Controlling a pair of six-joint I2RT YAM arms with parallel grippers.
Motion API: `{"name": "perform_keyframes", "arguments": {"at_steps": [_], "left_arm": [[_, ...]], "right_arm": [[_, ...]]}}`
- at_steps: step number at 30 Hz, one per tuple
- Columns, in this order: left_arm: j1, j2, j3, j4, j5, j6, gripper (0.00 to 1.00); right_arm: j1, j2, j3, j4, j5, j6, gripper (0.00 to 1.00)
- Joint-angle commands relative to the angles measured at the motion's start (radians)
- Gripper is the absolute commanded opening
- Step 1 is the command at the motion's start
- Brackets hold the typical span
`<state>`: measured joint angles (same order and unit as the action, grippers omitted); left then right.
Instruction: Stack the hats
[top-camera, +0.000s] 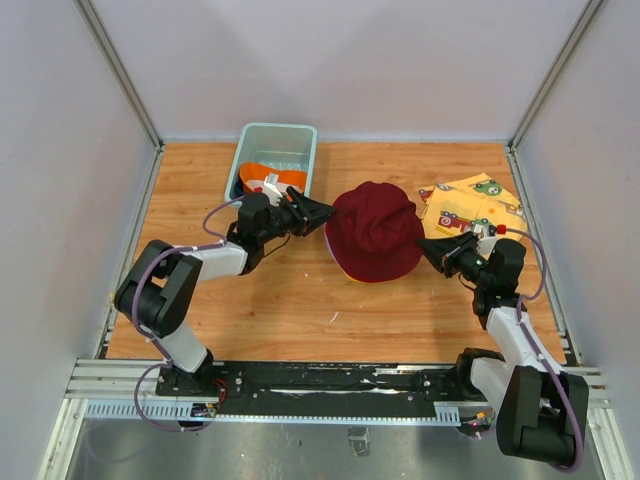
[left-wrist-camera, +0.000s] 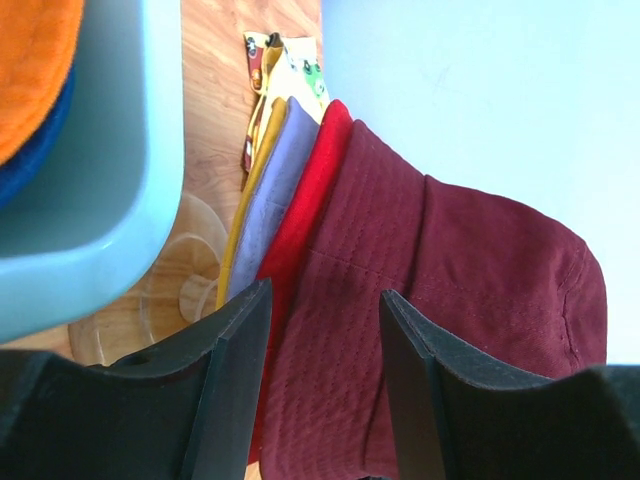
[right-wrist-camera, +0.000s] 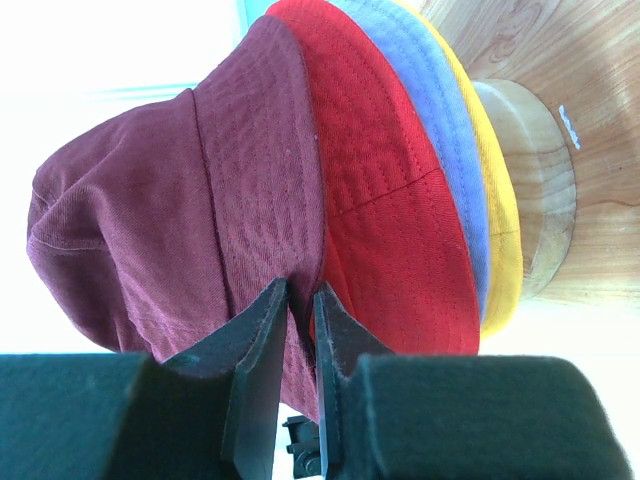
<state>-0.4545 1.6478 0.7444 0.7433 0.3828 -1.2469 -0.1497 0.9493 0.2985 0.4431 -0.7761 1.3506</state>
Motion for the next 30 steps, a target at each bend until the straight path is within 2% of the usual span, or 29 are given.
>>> {"name": "perform_keyframes", "arguments": {"at_steps": [1,6,12,15,17,18,19,22,30], "left_arm": [[0.004,0.025,0.042,0.056,0.047,-0.001,0.52],[0.004,0.05,0.044,0.101,0.075,-0.017,0.5],[0.004,0.088,0.055,0.185,0.132,-0.044,0.36],[0.004,0.103,0.047,0.212,0.141,-0.057,0.24],[0.004,0.111,0.039,0.229,0.139,-0.068,0.11],[0.004,0.114,0.037,0.23,0.139,-0.069,0.02],[0.004,0.115,0.036,0.222,0.136,-0.067,0.01],[0.004,0.098,0.035,0.11,0.106,-0.029,0.01],[0.005,0.037,0.123,-0.368,-0.021,0.233,0.0]], "right_arm": [[0.023,0.007,0.024,-0.009,-0.005,-0.031,0.18],[0.022,0.009,0.026,-0.014,-0.006,-0.033,0.18],[0.022,0.017,0.031,-0.013,-0.006,-0.034,0.18],[0.023,0.02,0.033,-0.011,-0.005,-0.034,0.18],[0.023,0.022,0.033,-0.01,-0.005,-0.034,0.17],[0.023,0.022,0.032,-0.011,-0.005,-0.037,0.18],[0.022,0.021,0.031,-0.015,-0.005,-0.039,0.18],[0.022,0.019,0.022,-0.025,-0.003,-0.047,0.17],[0.006,0.037,-0.013,-0.049,0.016,-0.076,0.13]]}}
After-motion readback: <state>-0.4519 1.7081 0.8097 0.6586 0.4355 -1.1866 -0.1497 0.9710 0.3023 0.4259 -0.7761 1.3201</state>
